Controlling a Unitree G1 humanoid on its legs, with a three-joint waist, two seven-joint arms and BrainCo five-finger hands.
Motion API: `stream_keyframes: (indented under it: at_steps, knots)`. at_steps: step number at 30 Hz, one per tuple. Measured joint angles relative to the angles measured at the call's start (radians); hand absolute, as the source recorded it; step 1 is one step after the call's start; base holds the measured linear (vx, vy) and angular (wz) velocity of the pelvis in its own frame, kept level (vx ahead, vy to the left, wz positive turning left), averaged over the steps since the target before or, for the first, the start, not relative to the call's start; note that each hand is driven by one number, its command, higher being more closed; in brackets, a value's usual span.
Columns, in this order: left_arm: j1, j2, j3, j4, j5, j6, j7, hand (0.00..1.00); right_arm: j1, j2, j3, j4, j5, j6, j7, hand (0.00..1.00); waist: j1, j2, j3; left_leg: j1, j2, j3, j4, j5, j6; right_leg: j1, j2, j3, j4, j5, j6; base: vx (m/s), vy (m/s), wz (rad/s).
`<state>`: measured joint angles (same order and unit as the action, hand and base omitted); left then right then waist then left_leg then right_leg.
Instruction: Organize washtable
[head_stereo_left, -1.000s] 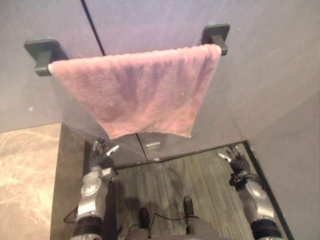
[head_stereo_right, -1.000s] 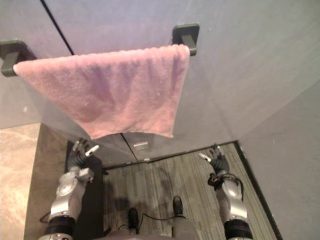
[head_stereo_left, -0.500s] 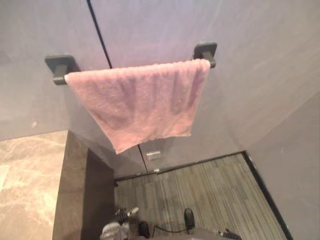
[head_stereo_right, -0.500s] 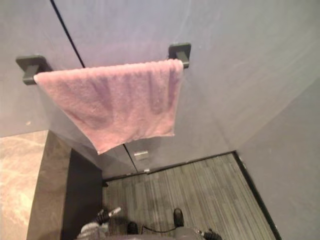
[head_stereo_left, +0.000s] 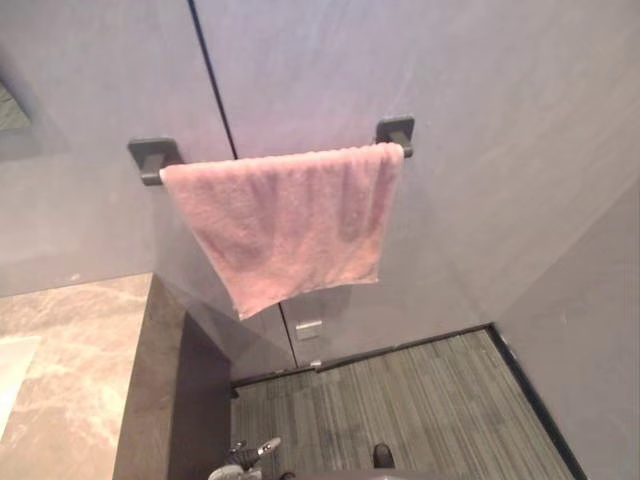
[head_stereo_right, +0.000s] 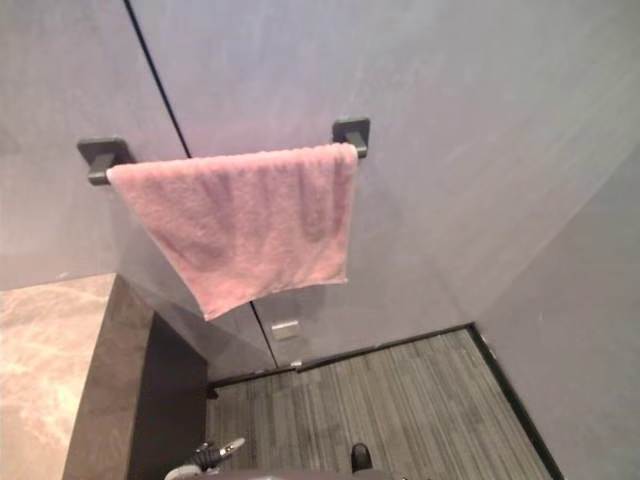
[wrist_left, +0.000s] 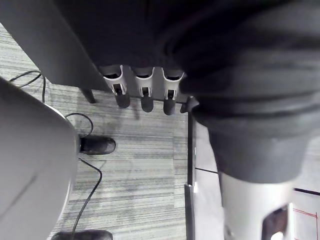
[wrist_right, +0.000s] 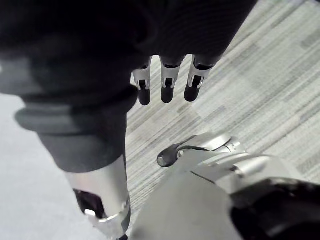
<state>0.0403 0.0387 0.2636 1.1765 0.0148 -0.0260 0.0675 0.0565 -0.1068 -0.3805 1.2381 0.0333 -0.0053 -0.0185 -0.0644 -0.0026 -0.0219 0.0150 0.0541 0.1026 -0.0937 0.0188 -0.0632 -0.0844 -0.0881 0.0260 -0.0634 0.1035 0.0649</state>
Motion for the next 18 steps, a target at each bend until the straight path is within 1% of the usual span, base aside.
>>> stream_keyframes:
  at_steps: [1,2,3,4,5,6,7,8,9,10,11,12,13,14,15,16,17,18]
  knots:
    - [0.003,0.002,0.0,-0.003,0.005,0.0,0.0,0.0,-0.013,-0.012,0.005,-0.006,-0.01,0.006,-0.001,0.0,0.0,0.008,0.006,-0.001,0.0,-0.001,0.003,0.0,0.0,0.0,0.0,0.0,0.003,-0.001,-0.002,0.01,0.009,0.1]
    - [0.006,0.01,0.001,-0.017,0.016,0.0,0.0,0.0,-0.054,-0.044,0.014,-0.013,-0.024,0.011,-0.003,0.0,-0.002,0.014,0.027,-0.021,-0.002,-0.015,0.047,-0.007,0.005,0.001,-0.003,-0.008,0.02,-0.005,-0.008,-0.01,0.003,0.3]
    - [0.005,0.015,0.002,-0.033,0.018,0.0,0.0,0.0,-0.085,-0.07,0.021,-0.021,-0.027,0.012,-0.004,0.0,-0.004,0.028,0.051,-0.05,0.001,-0.036,0.1,-0.024,0.004,-0.003,-0.002,-0.028,0.045,-0.014,-0.015,-0.04,-0.028,0.48]
    - [0.008,0.016,0.005,-0.04,0.018,-0.001,0.001,0.0,-0.099,-0.083,0.027,-0.024,-0.027,0.012,-0.006,0.0,-0.009,0.041,0.059,-0.084,0.017,-0.061,0.144,-0.031,-0.008,-0.016,0.007,-0.032,0.081,-0.03,-0.009,-0.08,-0.11,1.11]
    - [0.008,0.022,0.007,-0.059,0.018,-0.003,0.003,0.0,-0.105,-0.103,0.027,-0.043,-0.023,0.012,-0.011,0.0,-0.019,0.076,0.058,-0.142,0.038,-0.141,0.163,-0.017,-0.053,-0.046,0.077,-0.031,0.119,-0.053,-0.049,-0.02,-0.136,1.63]
    - [-0.014,0.055,0.056,-0.043,0.02,0.003,0.006,0.0,-0.114,-0.082,-0.017,-0.049,-0.019,0.008,-0.026,0.0,-0.027,0.047,0.085,-0.15,0.053,-0.014,0.383,-0.128,-0.037,-0.02,0.061,-0.126,0.089,-0.04,-0.106,0.0,-0.124,1.5]
    - [-0.015,0.055,0.062,-0.041,0.021,0.01,0.006,0.0,-0.118,-0.082,-0.027,-0.053,-0.018,0.005,-0.026,0.0,-0.025,0.052,0.094,-0.161,0.069,0.002,0.473,-0.165,-0.025,-0.014,0.061,-0.134,0.098,-0.039,-0.115,0.05,-0.067,0.94]
    - [0.0,0.051,0.073,-0.037,0.025,0.023,0.008,0.0,-0.117,-0.082,-0.05,-0.079,-0.015,0.0,-0.026,0.0,-0.025,0.065,0.112,-0.151,0.104,0.054,0.713,-0.218,-0.039,0.005,0.06,-0.156,0.118,-0.049,-0.125,0.01,-0.102,0.59]
    - [0.048,0.027,0.102,-0.034,0.037,0.023,0.002,0.0,-0.091,-0.075,-0.095,-0.124,-0.013,0.003,-0.026,0.0,-0.032,0.076,0.11,-0.035,0.113,0.087,0.849,-0.218,-0.059,0.044,0.049,-0.191,0.111,-0.052,-0.129,0.01,-0.088,0.71]
    - [0.06,0.019,0.102,-0.031,0.039,0.023,0.0,0.0,-0.082,-0.077,-0.099,-0.129,-0.013,0.002,-0.026,0.0,-0.037,0.086,0.104,0.013,0.117,0.091,0.845,-0.205,-0.079,0.054,0.047,-0.206,0.108,-0.052,-0.129,-0.04,-0.042,1.1]
    - [0.067,0.01,0.096,-0.023,0.046,0.023,-0.002,0.0,-0.057,-0.079,-0.112,-0.136,-0.013,0.005,-0.024,0.0,-0.046,0.108,0.089,0.088,0.127,0.09,0.794,-0.139,-0.143,0.046,0.045,-0.249,0.111,-0.063,-0.123,-0.11,0.061,1.24]
    - [0.067,0.004,0.085,-0.026,0.047,0.022,-0.003,0.0,-0.049,-0.073,-0.113,-0.14,-0.013,0.007,-0.022,0.0,-0.061,0.128,0.062,0.108,0.139,0.091,0.642,-0.041,-0.189,-0.001,0.048,-0.29,0.112,-0.067,-0.1,-0.15,0.071,1.28]
    - [0.064,0.006,0.079,-0.028,0.047,0.021,-0.003,0.0,-0.05,-0.062,-0.112,-0.138,-0.013,0.008,-0.022,0.0,-0.063,0.12,0.049,0.116,0.122,0.091,0.55,-0.066,-0.195,-0.033,0.041,-0.303,0.113,-0.064,-0.088,-0.18,0.022,1.35]
    - [0.056,0.012,0.074,-0.028,0.046,0.022,-0.002,0.0,-0.047,-0.037,-0.113,-0.117,-0.006,0.011,-0.02,0.0,-0.079,0.1,0.034,0.136,0.092,0.095,0.365,-0.06,-0.183,-0.069,0.019,-0.3,0.086,-0.062,-0.059,-0.16,-0.017,1.42]
    - [0.045,0.012,0.054,-0.025,0.043,0.023,-0.001,0.0,-0.034,-0.033,-0.121,-0.086,0.012,0.012,-0.022,0.0,-0.089,0.098,0.037,0.17,0.079,0.112,0.231,-0.066,-0.158,-0.081,0.023,-0.308,0.063,-0.04,-0.063,-0.14,-0.016,1.44]
    - [0.04,0.012,0.051,-0.025,0.042,0.023,-0.002,0.0,-0.027,-0.031,-0.132,-0.066,0.021,0.014,-0.024,0.0,-0.086,0.102,0.039,0.182,0.086,0.125,0.172,-0.071,-0.149,-0.083,0.034,-0.311,0.053,-0.012,-0.079,-0.1,0.035,1.21]
    - [0.037,0.013,0.052,-0.026,0.036,0.024,-0.001,0.0,-0.024,-0.013,-0.146,-0.032,0.048,0.015,-0.025,0.0,-0.084,0.103,0.041,0.203,0.107,0.123,0.092,-0.078,-0.139,-0.076,0.053,-0.332,0.039,0.002,-0.083,-0.05,0.053,0.71]
    - [0.037,0.014,0.053,-0.028,0.036,0.024,-0.001,0.0,-0.025,-0.003,-0.157,-0.026,0.055,0.015,-0.026,0.0,-0.081,0.096,0.043,0.209,0.11,0.124,0.077,-0.081,-0.135,-0.075,0.055,-0.337,0.038,0.006,-0.084,-0.06,0.092,0.59]
